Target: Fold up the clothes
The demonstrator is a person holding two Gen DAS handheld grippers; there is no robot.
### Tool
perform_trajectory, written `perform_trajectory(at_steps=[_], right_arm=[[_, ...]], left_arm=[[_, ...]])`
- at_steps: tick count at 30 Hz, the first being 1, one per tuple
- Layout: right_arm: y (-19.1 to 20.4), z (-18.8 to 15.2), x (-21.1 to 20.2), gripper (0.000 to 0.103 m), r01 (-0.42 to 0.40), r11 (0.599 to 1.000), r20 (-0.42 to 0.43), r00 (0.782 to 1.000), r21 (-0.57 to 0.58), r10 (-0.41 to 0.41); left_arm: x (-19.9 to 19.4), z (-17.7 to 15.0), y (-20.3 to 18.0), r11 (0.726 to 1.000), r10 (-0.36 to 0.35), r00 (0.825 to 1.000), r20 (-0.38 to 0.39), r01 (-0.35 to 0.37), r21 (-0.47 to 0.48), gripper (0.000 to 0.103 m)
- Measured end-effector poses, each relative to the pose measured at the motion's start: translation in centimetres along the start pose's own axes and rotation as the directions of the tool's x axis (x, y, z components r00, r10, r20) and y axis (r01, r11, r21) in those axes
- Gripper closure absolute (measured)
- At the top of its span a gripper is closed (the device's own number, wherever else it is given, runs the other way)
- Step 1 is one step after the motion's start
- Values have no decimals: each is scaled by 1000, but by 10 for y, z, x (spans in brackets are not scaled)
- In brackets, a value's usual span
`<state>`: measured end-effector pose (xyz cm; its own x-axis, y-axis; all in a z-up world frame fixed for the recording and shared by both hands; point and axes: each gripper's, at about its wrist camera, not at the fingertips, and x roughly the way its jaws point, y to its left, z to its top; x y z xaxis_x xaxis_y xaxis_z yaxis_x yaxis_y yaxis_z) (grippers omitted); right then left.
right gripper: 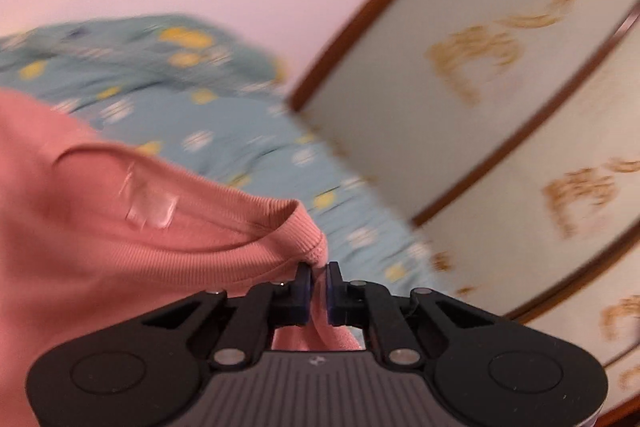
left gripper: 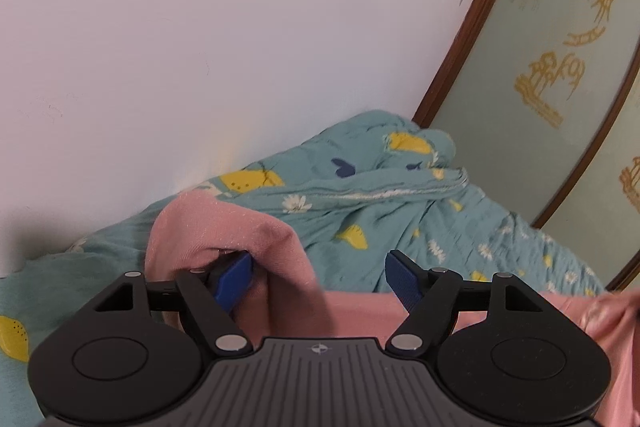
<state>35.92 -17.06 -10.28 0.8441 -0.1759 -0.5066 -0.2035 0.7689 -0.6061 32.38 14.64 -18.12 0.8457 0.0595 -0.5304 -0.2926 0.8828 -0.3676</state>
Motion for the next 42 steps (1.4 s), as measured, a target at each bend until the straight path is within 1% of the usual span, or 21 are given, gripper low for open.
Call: perform_trajectory(at_steps=[5,8,9,10,11,13,16,18,20,22,24,25,26,28,29,31,36,37,39,40,42], right_arm=[[-23,29,43,97,168,985,11,986,42,-169],[-45,37,84,96,287,951,-73,957,111,-280],[-50,35,97,95,301,944,-125,950,137,-285],[-55,32,109,83,306,938,-184,943,163,-276],[-58,25,117,68,297,934,-223,942,200,-252],[-64,8,128,56,272,920,-281,940,284,-191],[-68,-6,124,56,222,903,-226,963,369,-144],[-71,-7,111,56,142,889,-130,987,435,-94],[-76,-2,100,56,127,866,-48,992,485,-118],[-83,7,94,56,134,824,-8,988,550,-155],[-81,13,99,53,-44,814,55,998,580,16],[-80,16,102,53,-147,796,90,989,587,116],[-73,19,106,53,-195,801,94,981,566,172],[-44,25,118,54,-246,844,58,967,477,249],[-36,26,123,56,-255,855,42,963,451,265],[-8,23,142,56,-305,855,-18,939,419,344],[26,13,173,56,-308,827,-97,913,470,395],[27,12,176,56,-305,815,-99,911,492,400],[27,14,179,89,-328,784,-62,905,527,421],[27,15,180,92,-342,767,-41,901,543,431],[30,28,180,92,-315,785,5,929,533,370]], left_arm=[[-2,2,-5,999,-13,999,35,12,30,30],[-1,1,-10,998,-11,999,43,9,58,30],[1,0,-11,998,-9,999,44,6,67,30],[2,0,-12,997,-6,999,44,2,74,30],[4,0,-13,997,-2,999,41,-1,75,30],[7,-1,-12,997,7,999,34,-10,72,30],[10,0,-8,999,21,1000,21,-22,43,30],[11,0,-3,1000,21,1000,7,-22,14,30],[12,-1,-1,1000,23,1000,-5,-23,2,30],[12,-2,1,999,34,999,-14,-34,-7,30],[11,-1,3,999,34,999,-16,-34,-21,30],[11,-1,3,999,34,999,-16,-34,-23,30],[11,-1,3,999,34,999,-15,-34,-24,30],[12,-1,3,999,32,999,-15,-33,-24,30],[12,-1,4,999,31,999,-17,-32,-25,30],[12,-1,6,999,29,999,-20,-30,-33,30],[14,2,12,998,28,999,-26,-30,-63,30],[16,2,13,997,29,999,-32,-31,-72,30],[20,1,15,996,32,998,-45,-36,-84,30],[22,1,16,995,34,998,-52,-38,-88,30],[24,0,16,995,36,998,-58,-41,-91,30]])
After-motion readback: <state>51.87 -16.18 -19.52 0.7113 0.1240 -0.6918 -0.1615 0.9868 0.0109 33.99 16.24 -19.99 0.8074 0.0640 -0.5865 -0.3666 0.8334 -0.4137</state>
